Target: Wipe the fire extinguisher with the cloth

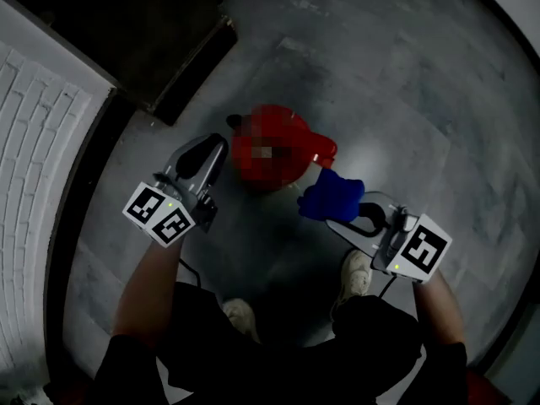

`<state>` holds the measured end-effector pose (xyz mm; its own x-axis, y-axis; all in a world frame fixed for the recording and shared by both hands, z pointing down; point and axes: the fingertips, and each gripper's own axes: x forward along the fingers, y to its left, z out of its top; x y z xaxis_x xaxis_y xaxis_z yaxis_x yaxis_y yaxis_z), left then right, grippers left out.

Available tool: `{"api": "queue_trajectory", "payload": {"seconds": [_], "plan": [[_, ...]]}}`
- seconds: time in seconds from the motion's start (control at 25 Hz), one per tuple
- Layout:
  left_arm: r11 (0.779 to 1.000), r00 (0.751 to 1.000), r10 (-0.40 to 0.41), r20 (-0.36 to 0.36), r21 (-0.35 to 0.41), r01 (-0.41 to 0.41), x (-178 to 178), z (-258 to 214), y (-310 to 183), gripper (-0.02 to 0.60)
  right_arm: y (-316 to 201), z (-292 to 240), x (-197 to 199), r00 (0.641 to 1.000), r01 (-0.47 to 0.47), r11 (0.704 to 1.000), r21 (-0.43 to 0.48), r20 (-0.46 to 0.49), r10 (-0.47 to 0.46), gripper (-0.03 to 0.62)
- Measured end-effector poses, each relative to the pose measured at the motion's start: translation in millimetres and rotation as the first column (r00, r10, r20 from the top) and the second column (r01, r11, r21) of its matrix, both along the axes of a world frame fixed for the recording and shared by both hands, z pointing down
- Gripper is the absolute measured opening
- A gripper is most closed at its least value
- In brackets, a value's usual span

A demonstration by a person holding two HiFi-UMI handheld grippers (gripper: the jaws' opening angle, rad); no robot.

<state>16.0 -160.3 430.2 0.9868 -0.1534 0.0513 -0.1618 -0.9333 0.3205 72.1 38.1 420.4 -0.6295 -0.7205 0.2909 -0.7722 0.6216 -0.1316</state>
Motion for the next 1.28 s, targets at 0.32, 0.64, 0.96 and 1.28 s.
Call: {"api": "queue_trajectory", "payload": {"seconds": [0.32, 0.64, 0.96, 1.28], "plan": [[0.997, 0.996, 0.072, -0.06, -0.013, -0.073, 11.5, -5.2, 11.1, 0.052, -46.3, -27.0, -22.1, 0.985, -0.156, 0.988, 0.013, 0.075, 0.155, 0.06], [0.991, 0.988, 0.136, -0.078, 0.003, -0.136, 10.0, -8.4, 27.5, 0.052, -52.2, 38.9, -6.4, 0.916, -0.297, 0.941, -0.163, 0.23, 0.329, 0.06], [0.993, 0.991, 0.122, -0.061, 0.0, -0.122, 2.4, 0.2, 29.3, 0.052, -52.3, 107.3, -5.2, 0.888, -0.282, 0.893, -0.351, 0.257, 0.382, 0.06], [0.996, 0.993, 0.092, -0.075, 0.004, -0.092, -8.6, -10.4, 32.3, 0.052, -50.4, 164.0, 0.2, 0.93, -0.226, 0.881, -0.415, 0.177, 0.322, 0.06]]}}
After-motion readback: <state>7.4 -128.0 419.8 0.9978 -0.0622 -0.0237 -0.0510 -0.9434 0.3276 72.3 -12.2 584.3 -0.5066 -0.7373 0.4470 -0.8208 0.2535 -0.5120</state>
